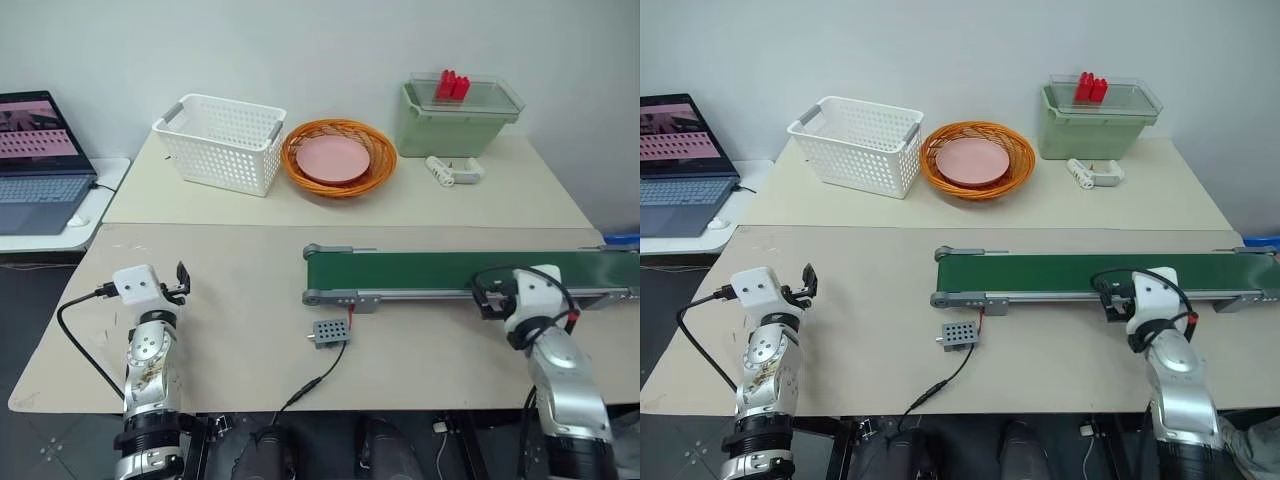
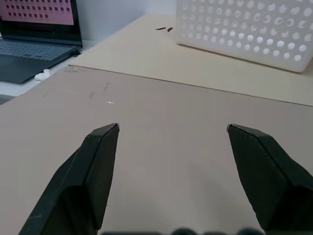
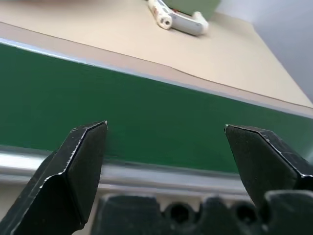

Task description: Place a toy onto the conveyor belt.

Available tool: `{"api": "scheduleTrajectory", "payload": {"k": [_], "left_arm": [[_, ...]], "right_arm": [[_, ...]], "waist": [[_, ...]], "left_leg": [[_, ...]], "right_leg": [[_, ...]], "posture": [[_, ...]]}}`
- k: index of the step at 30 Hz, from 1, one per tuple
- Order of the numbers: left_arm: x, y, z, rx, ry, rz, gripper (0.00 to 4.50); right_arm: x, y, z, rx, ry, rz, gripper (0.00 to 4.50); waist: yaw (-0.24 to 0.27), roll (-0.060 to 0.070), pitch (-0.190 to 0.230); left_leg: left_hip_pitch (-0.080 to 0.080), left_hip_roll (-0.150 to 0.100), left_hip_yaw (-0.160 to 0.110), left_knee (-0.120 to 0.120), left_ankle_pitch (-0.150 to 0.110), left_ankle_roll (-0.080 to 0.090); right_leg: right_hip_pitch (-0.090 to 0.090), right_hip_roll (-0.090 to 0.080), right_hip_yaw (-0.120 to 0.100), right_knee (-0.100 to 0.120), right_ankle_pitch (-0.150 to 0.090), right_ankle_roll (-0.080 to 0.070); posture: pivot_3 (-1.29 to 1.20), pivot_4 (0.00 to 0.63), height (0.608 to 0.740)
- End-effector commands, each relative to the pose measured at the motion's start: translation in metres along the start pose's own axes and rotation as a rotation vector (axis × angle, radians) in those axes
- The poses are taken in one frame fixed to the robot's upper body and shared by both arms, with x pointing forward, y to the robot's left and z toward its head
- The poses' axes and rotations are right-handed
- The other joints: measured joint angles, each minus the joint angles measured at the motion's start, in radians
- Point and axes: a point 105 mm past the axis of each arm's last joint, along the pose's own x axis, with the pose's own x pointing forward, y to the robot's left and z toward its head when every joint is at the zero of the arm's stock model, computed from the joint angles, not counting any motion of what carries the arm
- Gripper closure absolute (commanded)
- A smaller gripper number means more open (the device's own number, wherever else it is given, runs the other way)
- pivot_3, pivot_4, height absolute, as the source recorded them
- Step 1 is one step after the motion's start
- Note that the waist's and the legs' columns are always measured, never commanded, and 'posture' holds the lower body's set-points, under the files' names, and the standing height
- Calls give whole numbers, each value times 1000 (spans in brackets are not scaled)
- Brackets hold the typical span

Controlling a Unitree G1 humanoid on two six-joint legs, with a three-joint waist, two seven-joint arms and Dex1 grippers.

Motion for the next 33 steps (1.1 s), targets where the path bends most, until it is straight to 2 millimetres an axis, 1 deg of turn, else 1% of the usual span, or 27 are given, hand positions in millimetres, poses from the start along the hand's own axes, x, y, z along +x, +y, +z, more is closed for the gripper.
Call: {"api": "scheduleTrajectory", "payload": {"k": [1, 4, 7, 11, 13, 15, 17, 20, 22, 27, 29, 33], "left_arm": [[4, -1, 17, -10, -73, 7, 744], [5, -1, 17, -15, -82, 14, 744], [6, -5, 18, -28, -93, 2, 744], [10, -1, 7, -19, -64, -3, 744], [13, 1, 4, -30, -52, 9, 744], [18, 1, 5, -34, -51, 10, 744], [23, -1, 7, -37, -52, -1, 744], [28, -3, 8, -32, -55, -19, 744], [30, -3, 8, -28, -55, -23, 744], [35, 1, 14, -22, -71, -17, 744], [35, 5, 20, -20, -92, -3, 744], [36, 9, 25, -21, -106, 14, 744]], "right_arm": [[5, -4, 15, -17, -57, -6, 0], [5, -12, 20, -22, -65, -22, 0], [1, -24, 26, -51, -77, -33, 0], [-12, -50, 25, -80, -68, -101, 0], [-20, -60, 22, -84, -56, -136, 0], [-30, -71, 18, -84, -36, -174, 0], [-42, -81, 8, -80, -6, -210, 0], [-55, -89, -6, -66, 33, -251, 0], [-60, -90, -12, -45, 47, -256, 0], [-69, -82, -27, 59, 59, -240, 0], [-70, -83, -35, 62, 82, -251, 0], [-68, -82, -40, 70, 91, -251, 0]], "waist": [[1, 0, 0], [5, 0, 0], [8, 0, 0], [11, 0, 0], [12, 0, 0], [10, 0, 0], [11, 0, 0], [11, 0, 0], [9, 0, 0], [4, 0, 0], [4, 0, 0], [5, 0, 0]], "left_leg": [[0, 0, 0, 0, 0, -1], [0, 0, 0, 0, 1, -1], [-1, 0, 0, 0, 1, -1], [-1, 0, 0, 0, 0, 0], [-1, 0, 0, 0, 0, 0], [-1, 0, 0, 0, -1, 2], [0, 0, 0, 0, -1, 2], [0, 0, 0, 0, -2, 3], [0, 0, 0, 0, -2, 3], [1, 0, 0, 0, -2, 3], [0, 0, 0, 0, -2, 3], [0, 0, 0, 0, -2, 3]], "right_leg": [[0, 0, 0, 0, 0, 0], [0, 0, -1, 0, 0, 0], [0, 0, 0, 0, 0, 0], [0, 0, -1, 0, 0, 0], [0, 0, -1, 0, 0, 0], [0, 0, -1, 0, 0, 0], [1, 0, -1, 0, 0, 0], [1, 0, -1, 0, 0, 1], [1, 0, -1, -1, 0, 1], [1, 0, 0, 0, 0, 1], [1, 0, 0, 0, 0, 1], [0, 0, 0, 0, 0, 1]], "posture": [[0, 150, 740], [0, 150, 740], [0, 150, 740], [0, 150, 740], [0, 150, 740], [0, 150, 740], [0, 150, 740], [0, 150, 740], [0, 150, 740], [0, 150, 740], [0, 150, 740], [0, 150, 740]]}}
